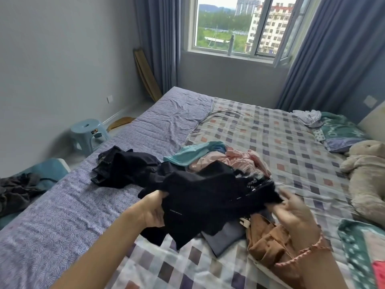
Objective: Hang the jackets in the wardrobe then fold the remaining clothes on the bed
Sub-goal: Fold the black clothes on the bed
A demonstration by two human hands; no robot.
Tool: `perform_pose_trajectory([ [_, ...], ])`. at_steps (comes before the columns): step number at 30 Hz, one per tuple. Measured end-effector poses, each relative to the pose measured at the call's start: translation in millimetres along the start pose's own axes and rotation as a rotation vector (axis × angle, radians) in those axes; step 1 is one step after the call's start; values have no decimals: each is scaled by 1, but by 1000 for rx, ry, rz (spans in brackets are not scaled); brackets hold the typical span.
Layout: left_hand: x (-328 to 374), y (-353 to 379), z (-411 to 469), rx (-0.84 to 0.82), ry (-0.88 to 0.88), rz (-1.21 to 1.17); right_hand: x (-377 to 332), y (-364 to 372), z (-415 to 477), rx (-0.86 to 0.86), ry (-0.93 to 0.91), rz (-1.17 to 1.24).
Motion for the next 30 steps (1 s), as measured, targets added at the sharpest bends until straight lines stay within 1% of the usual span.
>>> perform_pose_trajectory([
  [1, 2, 3, -4, -24, -24, 26, 8, -4, -7, 159, -30, -219],
  [2, 5, 6, -5, -35, -18, 55, 19, -1, -10, 320, -43, -340],
  [3, 7, 13, -13, -80, -2, 54, 27, 8, -17, 415, -137, -522],
  [4, 8, 21, -18, -133, 12, 79, 36, 15, -21, 429, -257, -693],
  [5, 8, 26, -22, -142, 30, 128, 42, 30, -24, 354, -438, -874],
  [6, 9, 28, -21, -147, 57, 180, 51, 48, -27, 240, -558, -1022],
  [7, 12, 35, -27, -172, 77, 214, 62, 63, -27, 83, -616, -1101],
  [8, 14, 40, -32, -216, 95, 228, 72, 75, -26, -42, -597, -1135],
  [9, 19, 48, -43, -242, 128, 219, 82, 80, -23, -139, -532, -1146],
  [11, 29, 50, -54, -242, 184, 144, 97, 89, -26, -248, -355, -1091],
  [12, 34, 48, -56, -268, 208, 56, 104, 92, -27, -300, -249, -1029],
  [14, 38, 40, -55, -338, 261, -125, 113, 95, -31, -444, -33, -793],
  [15, 38, 38, -56, -367, 270, -170, 110, 101, -34, -488, 18, -637],
  [16, 36, 35, -53, -401, 248, -201, 105, 106, -32, -517, 23, -540],
  [17, 33, 37, -56, -405, 222, -182, 98, 109, -30, -529, -22, -540],
  [19, 32, 39, -59, -351, 196, -40, 89, 112, -22, -490, -167, -696],
  [21, 38, 32, -56, -294, 186, 30, 77, 106, -17, -355, -329, -878],
  [23, 51, 18, -58, -257, 208, 68, 56, 93, -15, -227, -443, -934],
  [24, 57, 16, -63, -311, 216, 49, 40, 87, -16, -167, -500, -915],
  [25, 63, 19, -72, -427, 240, -3, 23, 82, -17, -127, -551, -877],
  [26, 69, 17, -78, -563, 342, -48, 10, 78, -17, -104, -584, -869],
  [27, 76, 19, -86, -669, 434, -107, 2, 74, -15, -82, -606, -917],
  [28, 79, 21, -88, -748, 473, -140, 0, 74, -15, -72, -607, -1023],
  [30, 80, 23, -85, -739, 508, -180, 16, 75, -11, -98, -528, -1345],
])
Point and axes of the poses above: each hand's wrist, its own z-axis towards the middle knuckle, its own y-axis out of the palm, x = y × z, the point moved 5 cm from there along z, towards the middle knuckle, and after that the axes turned 2 degrees about y, right-handed, at the moved point
